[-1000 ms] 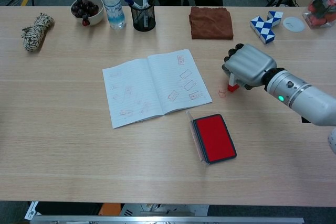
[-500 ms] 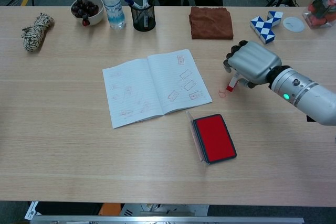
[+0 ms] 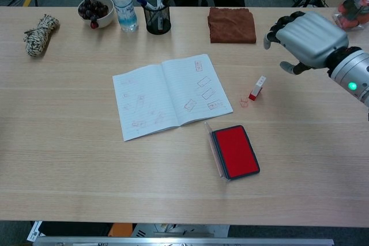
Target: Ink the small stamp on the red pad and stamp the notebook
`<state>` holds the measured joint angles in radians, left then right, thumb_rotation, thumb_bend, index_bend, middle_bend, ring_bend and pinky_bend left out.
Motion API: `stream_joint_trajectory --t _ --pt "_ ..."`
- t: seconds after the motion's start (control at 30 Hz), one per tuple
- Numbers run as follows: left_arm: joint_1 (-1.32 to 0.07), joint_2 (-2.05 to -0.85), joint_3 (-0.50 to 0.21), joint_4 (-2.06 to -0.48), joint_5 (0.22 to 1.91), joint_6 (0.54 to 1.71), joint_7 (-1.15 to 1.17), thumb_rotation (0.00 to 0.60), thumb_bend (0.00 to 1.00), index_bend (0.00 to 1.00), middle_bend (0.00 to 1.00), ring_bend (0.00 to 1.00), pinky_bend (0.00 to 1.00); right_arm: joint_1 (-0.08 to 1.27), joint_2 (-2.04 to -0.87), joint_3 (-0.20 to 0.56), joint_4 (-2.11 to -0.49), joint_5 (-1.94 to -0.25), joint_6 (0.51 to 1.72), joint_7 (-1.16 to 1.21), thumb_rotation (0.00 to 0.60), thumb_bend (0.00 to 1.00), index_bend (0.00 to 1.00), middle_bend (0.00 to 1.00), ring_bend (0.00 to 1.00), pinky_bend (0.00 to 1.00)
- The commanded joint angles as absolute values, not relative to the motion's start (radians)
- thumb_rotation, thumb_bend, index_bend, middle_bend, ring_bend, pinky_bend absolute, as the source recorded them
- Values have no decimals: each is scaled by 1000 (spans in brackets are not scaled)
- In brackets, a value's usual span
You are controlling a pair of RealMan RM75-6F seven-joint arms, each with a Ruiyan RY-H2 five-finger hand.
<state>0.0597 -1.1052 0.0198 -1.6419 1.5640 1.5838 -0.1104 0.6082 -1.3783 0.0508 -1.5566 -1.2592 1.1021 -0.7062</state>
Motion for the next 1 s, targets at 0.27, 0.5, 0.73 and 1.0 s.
stream_joint_trajectory --t 0.27,0.5,0.73,1.0 --pt "39 -1137 -6 -1620 1567 1590 -45 600 198 112 54 146 170 452 -1177 47 -1687 -1261 1293 -620 600 307 377 356 193 220" --pt "28 -1166 -20 -1596 1576 1603 -46 600 198 111 55 146 167 335 -1110 16 -1704 -1272 1400 -529 600 306 389 363 195 220" --pt "15 -1182 -22 -1580 1589 1602 -55 600 198 112 55 146 167 243 -1090 -13 -1703 -1312 1479 -467 600 307 410 370 195 220" --pt "10 -1189 -19 -1580 1586 1596 -40 600 198 111 55 146 166 197 -1080 -12 -1708 -1334 1500 -434 600 306 417 377 195 220"
